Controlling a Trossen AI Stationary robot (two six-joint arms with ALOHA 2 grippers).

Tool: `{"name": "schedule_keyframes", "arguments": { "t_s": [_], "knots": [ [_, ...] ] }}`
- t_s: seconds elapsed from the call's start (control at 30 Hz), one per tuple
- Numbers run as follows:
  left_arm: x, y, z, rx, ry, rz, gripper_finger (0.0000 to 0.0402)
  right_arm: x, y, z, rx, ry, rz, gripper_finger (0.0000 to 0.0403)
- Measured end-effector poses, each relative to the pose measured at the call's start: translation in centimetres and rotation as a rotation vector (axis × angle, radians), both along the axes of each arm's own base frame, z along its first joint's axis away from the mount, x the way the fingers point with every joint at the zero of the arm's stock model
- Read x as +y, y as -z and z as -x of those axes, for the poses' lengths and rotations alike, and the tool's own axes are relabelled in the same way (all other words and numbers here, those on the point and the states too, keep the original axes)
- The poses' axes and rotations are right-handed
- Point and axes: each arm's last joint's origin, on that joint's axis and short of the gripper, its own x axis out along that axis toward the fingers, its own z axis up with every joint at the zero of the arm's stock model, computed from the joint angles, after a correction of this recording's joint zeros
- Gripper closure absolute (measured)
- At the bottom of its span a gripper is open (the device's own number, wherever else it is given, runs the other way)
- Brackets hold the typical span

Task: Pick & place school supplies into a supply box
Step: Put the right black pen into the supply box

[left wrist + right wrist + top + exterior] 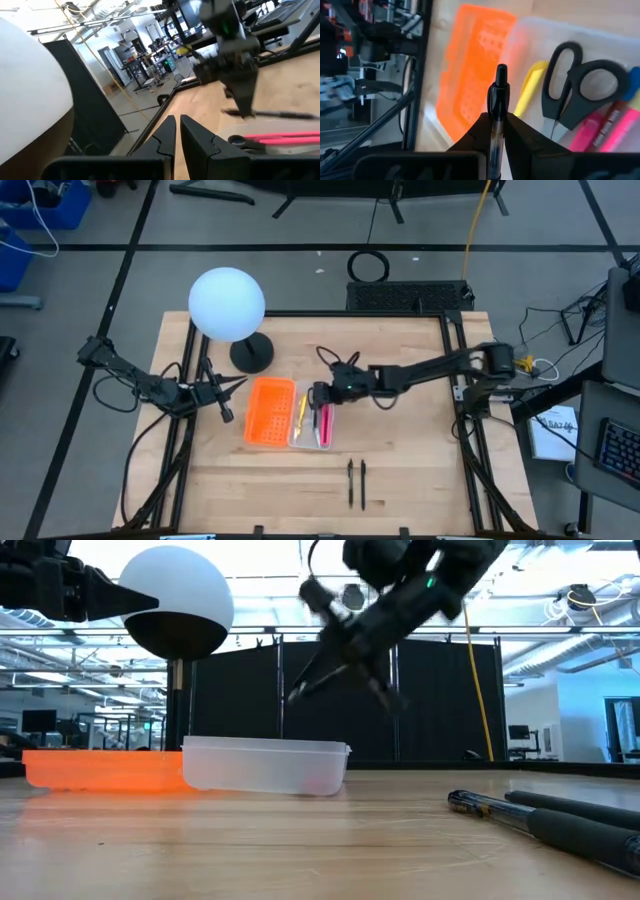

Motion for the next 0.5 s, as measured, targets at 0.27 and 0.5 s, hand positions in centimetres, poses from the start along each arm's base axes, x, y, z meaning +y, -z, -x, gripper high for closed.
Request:
{"name": "schedule_keyframes", "arguments": {
  "t_s": [0.27,0.5],
  "knots": [
    [0.0,0.0,0.0,0.003,-0.013,-0.012,0.0366,-0.5,4.8,-1.3,0.074,0.012,-0.078,0.0376],
    [0.0,0.0,0.0,0.004,-0.012,-0.013,0.0366,-0.7,6.4,-1.4,0.115,0.033,-0.098,0.0371]
  ]
}}
